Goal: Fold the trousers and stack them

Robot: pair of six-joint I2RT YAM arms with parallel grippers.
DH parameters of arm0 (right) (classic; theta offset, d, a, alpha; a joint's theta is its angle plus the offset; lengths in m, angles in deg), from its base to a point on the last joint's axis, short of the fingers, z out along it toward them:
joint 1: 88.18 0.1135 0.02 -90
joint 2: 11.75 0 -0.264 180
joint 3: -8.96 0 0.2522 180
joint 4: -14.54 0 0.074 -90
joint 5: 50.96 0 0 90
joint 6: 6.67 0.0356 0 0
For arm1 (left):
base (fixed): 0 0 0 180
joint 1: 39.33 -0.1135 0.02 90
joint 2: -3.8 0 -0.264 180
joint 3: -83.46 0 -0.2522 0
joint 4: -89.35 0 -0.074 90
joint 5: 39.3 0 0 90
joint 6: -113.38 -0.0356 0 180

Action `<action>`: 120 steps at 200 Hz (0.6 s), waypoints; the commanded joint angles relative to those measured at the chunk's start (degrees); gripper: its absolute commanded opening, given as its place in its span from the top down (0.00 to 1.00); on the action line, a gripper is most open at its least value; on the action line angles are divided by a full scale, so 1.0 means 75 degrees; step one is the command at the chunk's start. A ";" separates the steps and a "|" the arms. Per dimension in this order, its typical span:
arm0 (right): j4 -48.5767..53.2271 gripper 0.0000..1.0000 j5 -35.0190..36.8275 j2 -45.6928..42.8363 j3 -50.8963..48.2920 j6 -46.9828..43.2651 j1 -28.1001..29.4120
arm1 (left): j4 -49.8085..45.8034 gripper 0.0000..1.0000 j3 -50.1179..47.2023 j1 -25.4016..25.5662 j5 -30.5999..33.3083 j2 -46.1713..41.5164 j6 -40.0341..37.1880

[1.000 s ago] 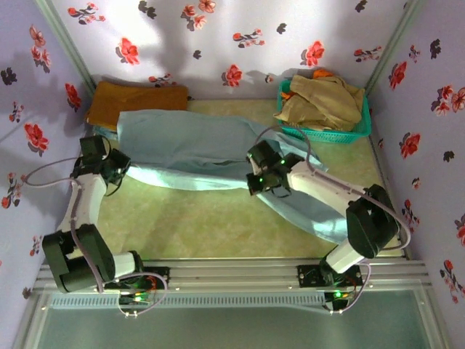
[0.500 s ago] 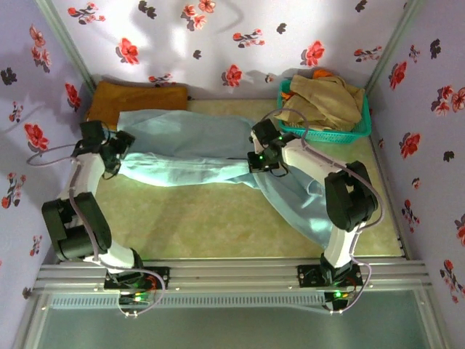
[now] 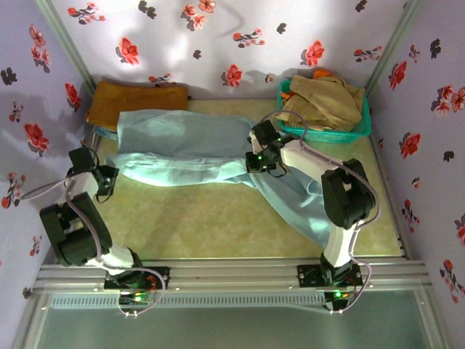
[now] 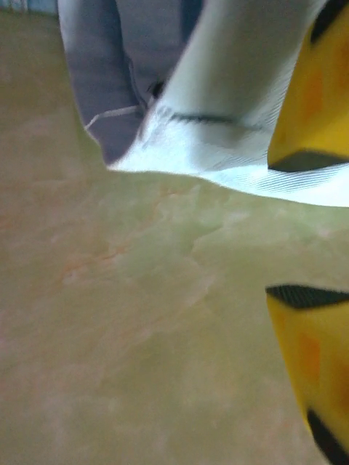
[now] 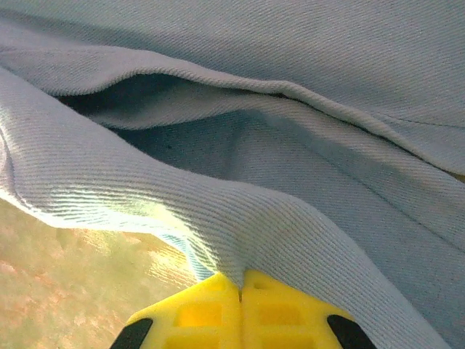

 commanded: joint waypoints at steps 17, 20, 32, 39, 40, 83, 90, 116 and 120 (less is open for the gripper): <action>-0.0303 1.00 -0.0295 0.0222 -0.0125 0.0117 -0.0006 | 0.1814 0.32 0.0305 0.0482 -0.0127 0.0804 0.0297; -0.0289 1.00 -0.0288 0.0238 -0.0115 0.0108 -0.0006 | 0.1840 0.31 0.0356 0.0528 -0.0077 0.0836 0.0283; -0.0297 1.00 -0.0261 0.0249 -0.0109 0.0104 -0.0006 | 0.1855 0.30 0.0575 0.0682 0.0103 0.0999 0.0229; -0.0296 1.00 -0.0273 0.0261 -0.0097 0.0094 -0.0012 | 0.1842 0.30 0.0711 0.0743 0.0157 0.1113 0.0193; -0.0296 1.00 -0.0274 0.0264 -0.0097 0.0094 -0.0015 | 0.1842 0.30 0.0725 0.0748 0.0159 0.1128 0.0188; -0.0238 1.00 -0.0173 0.0308 -0.0097 0.0075 -0.0012 | 0.1863 0.42 0.1414 0.0806 0.0185 0.1877 0.0070; -0.0237 1.00 -0.0182 0.0311 -0.0097 0.0082 -0.0006 | 0.1803 0.49 0.1512 0.0800 0.0185 0.1985 0.0067; -0.0203 1.00 -0.0158 0.0291 -0.0074 0.0089 -0.0009 | 0.1745 0.79 0.1683 0.0846 0.0098 0.2149 -0.0044; -0.0192 1.00 -0.0155 0.0270 -0.0063 0.0093 -0.0006 | 0.1695 0.86 0.1701 0.0838 0.0067 0.2141 -0.0044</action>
